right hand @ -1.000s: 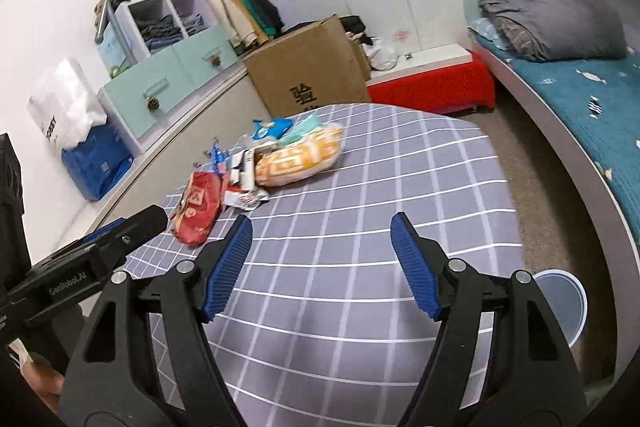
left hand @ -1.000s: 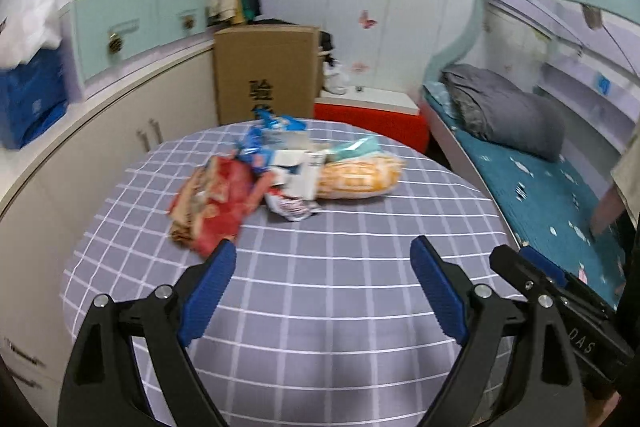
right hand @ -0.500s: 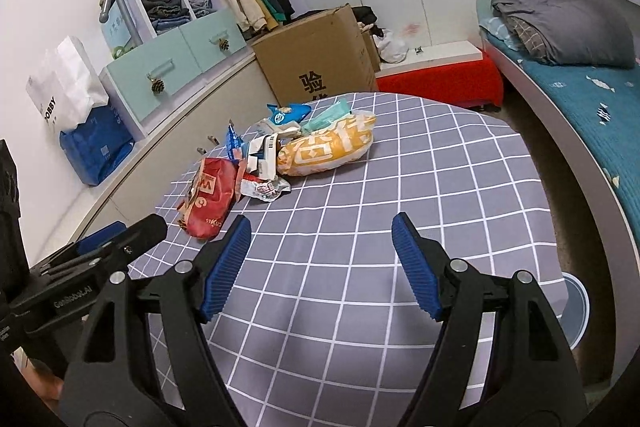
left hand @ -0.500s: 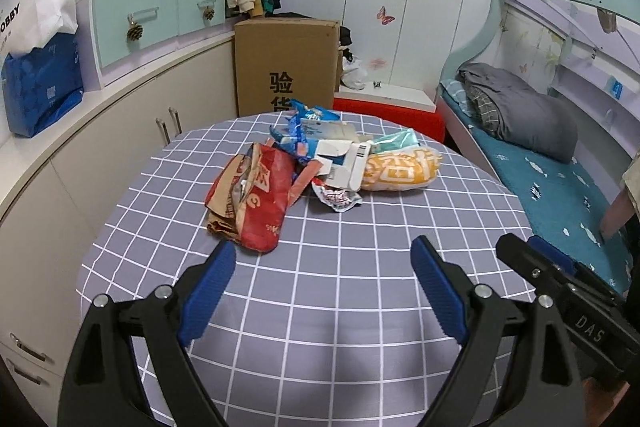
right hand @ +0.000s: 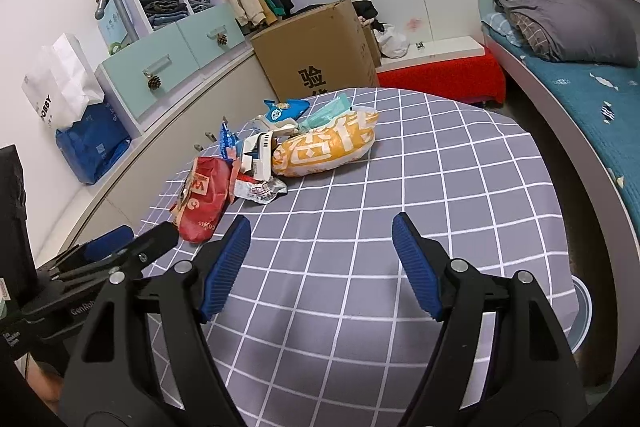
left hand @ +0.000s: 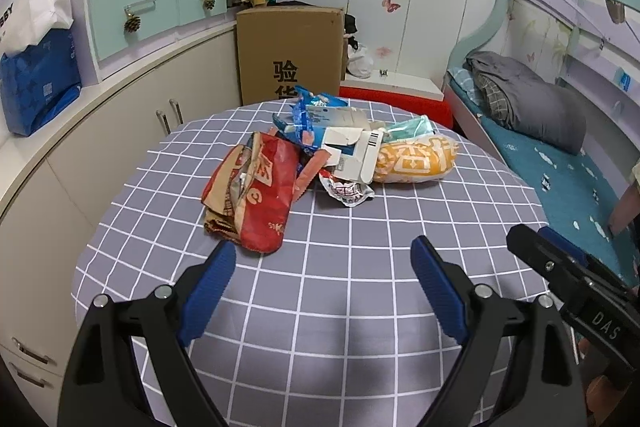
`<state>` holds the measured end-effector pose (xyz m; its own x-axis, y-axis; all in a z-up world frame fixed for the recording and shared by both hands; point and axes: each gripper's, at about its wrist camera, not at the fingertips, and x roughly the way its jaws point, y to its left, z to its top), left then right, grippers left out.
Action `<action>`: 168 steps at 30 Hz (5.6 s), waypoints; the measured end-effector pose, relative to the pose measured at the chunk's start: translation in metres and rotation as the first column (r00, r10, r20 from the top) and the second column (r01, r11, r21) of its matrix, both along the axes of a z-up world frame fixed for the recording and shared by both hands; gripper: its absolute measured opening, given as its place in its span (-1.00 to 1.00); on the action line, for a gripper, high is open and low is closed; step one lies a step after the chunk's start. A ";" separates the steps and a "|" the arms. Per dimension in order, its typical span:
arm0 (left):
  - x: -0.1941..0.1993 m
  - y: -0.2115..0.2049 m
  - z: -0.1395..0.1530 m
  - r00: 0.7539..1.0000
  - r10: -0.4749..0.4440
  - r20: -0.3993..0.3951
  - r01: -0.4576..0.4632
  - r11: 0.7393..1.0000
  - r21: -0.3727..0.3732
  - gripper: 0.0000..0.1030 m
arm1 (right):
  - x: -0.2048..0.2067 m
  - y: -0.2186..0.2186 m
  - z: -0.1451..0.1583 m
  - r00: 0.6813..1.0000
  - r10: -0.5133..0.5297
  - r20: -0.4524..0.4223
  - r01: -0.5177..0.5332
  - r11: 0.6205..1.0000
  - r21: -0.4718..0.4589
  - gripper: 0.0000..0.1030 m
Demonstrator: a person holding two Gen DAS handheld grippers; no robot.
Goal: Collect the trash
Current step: 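Move the left tool toward the red chip bag and white wrappers, then close the left tool on a white wrapper while the right tool grasps the small white bottle, then carry the wrapper and bottle in both tools over the light blue bucket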
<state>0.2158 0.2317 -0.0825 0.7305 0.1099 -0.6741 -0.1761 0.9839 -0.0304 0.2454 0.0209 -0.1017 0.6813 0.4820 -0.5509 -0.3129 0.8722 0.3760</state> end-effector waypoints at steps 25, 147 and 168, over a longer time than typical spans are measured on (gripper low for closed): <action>0.072 -0.035 -0.012 0.996 -0.053 -0.068 0.059 0.994 0.088 0.70 | 0.065 -0.031 -0.018 0.999 -0.034 -0.028 0.034 0.999 0.009 0.43; 0.061 0.061 0.060 0.978 0.056 0.202 -0.038 0.995 -0.095 -0.95 | 0.131 0.123 0.012 0.978 0.191 -0.080 -0.189 0.981 0.036 -0.53; 0.020 -0.218 0.049 0.876 -0.451 0.170 0.475 0.867 -0.148 -0.95 | -0.016 -0.218 0.012 0.970 -0.239 0.037 0.231 0.961 0.151 -0.53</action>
<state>0.2361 0.0133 -0.0340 0.7469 -0.3760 -0.5485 0.3155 0.9264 -0.2054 0.2290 -0.1966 -0.0901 0.8118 0.3769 -0.4460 -0.1296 0.8610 0.4918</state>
